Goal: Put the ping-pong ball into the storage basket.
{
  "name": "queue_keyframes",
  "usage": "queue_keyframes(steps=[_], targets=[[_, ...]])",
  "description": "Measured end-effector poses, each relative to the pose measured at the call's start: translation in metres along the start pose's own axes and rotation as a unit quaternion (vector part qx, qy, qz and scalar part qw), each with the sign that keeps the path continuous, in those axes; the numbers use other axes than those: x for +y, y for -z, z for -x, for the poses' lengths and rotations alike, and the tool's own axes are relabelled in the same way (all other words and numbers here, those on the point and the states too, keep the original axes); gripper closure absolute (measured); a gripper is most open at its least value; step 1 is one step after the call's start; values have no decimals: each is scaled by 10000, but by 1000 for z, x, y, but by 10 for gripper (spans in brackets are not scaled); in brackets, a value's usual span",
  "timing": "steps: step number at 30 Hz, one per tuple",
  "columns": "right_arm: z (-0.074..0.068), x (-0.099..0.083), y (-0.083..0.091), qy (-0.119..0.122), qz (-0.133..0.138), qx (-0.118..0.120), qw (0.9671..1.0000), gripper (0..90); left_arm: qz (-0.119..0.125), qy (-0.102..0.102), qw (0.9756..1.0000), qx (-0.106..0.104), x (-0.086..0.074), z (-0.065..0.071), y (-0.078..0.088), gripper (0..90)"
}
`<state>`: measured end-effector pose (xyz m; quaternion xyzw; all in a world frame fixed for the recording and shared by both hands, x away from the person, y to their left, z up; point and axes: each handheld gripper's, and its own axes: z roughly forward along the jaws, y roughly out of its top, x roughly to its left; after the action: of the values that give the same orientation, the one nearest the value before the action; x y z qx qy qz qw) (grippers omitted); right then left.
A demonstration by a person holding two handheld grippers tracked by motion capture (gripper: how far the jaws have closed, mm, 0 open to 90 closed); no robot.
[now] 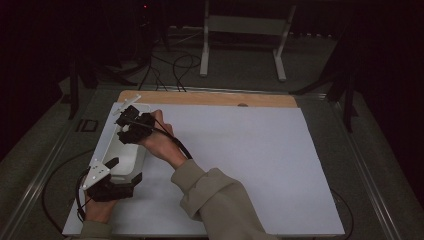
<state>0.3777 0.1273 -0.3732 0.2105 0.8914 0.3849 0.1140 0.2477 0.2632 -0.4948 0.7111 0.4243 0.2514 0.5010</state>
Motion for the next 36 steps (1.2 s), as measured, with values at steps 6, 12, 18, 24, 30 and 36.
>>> queue_keyframes(steps=[6, 12, 18, 24, 30, 36], targets=[[-4, 3, -2, 30, 6, 62, 10000, 503, 3, 1, 10000, 0, 0, 0, 0, 0], [-2, 2, -3, -240, 96, 116, 9996, 127, -3, 7, 10000, -5, 0, 0, 0, 0], [0, 0, -1, -239, 25, -2, 9997, 83, -1, 0, 10000, 1, 0, 0, 0, 0], [1, -1, 2, -172, 8, -11, 9999, 80, -4, -4, 10000, 6, 0, 0, 0, 0], [2, -3, 4, -154, 22, 42, 9999, 80, -11, -16, 10000, 12, 0, 0, 0, 0], [4, -6, 6, -165, 7, 47, 9999, 81, -18, -28, 10000, 15, 0, 0, 0, 0]])
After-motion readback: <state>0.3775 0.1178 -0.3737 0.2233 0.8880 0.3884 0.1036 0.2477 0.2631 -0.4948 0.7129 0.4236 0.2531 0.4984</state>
